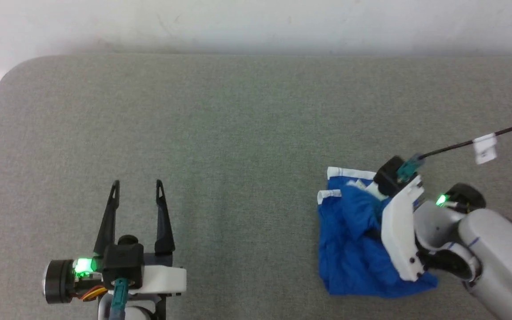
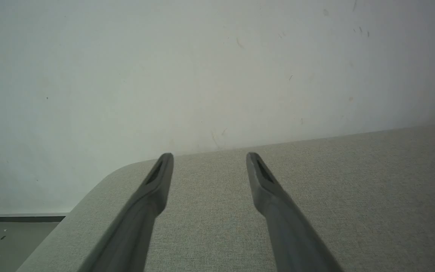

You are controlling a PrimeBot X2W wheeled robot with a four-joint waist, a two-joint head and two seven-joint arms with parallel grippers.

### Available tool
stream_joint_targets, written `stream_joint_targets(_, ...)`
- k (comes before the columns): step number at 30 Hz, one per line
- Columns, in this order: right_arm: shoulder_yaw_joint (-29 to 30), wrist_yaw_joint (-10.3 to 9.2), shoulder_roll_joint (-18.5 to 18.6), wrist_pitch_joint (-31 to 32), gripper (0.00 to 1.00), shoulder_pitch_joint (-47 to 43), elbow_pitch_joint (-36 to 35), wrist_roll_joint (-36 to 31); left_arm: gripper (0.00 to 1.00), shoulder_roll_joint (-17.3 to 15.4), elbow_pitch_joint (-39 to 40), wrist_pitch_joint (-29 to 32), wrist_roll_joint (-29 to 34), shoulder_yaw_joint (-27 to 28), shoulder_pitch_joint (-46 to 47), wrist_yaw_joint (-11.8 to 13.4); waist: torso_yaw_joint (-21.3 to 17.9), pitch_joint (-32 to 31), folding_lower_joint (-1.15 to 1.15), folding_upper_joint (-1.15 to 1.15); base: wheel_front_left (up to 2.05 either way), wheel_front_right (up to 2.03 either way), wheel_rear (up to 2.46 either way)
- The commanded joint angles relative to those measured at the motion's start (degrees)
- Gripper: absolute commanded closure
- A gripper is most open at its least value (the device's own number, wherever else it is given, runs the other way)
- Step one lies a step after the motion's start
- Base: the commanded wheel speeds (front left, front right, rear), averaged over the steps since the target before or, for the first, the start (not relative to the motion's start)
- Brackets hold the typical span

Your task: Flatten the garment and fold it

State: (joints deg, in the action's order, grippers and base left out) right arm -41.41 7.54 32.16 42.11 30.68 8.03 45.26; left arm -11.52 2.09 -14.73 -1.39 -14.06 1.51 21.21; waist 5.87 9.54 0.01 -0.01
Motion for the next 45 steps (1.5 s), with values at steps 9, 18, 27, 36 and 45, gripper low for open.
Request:
stream_joint_targets(9, -7.63, -0.05, -1.44, -9.34, 0.00, 3.11, 8.95, 0.34, 0.00, 0.02, -2.03, -0.27, 0.61, 0.74, 0.38, -0.09, -0.02, -1.06, -0.01, 0.01, 0.00, 0.00, 0.00)
stream_joint_targets(18, 6.13, -0.05, 6.16, -29.55, 0.00, 3.01, -1.85, -4.07, 0.00, -0.51, -2.12, -0.27, -0.40, 2.61, -1.29, -0.97, -4.46, -4.42, -0.01, 0.01, 0.00, 0.00, 0.00)
stream_joint_targets(27, 31.48, -0.05, -6.22, -50.44, 0.00, -10.87, -1.27, -22.06, 0.00, 0.10, -0.99, -0.27, -0.51, 3.62, -0.66, -1.99, -6.91, -4.87, -0.01, 0.01, 0.00, 0.00, 0.00)
stream_joint_targets(36, 44.81, -0.05, -22.83, -56.97, 0.00, -26.60, -6.85, -33.39, 0.00, 0.75, -0.48, -0.27, -0.58, 4.58, -1.16, -3.26, -6.89, -5.38, -0.01, 0.01, 0.00, 0.00, 0.00)
stream_joint_targets(45, 47.80, -0.05, -26.62, -57.09, 0.00, -29.23, -14.55, -36.97, 0.00, 1.03, -0.17, -0.27, -0.40, 5.57, -2.37, -4.34, -6.33, -5.75, -0.01, 0.01, 0.00, 0.00, 0.00)
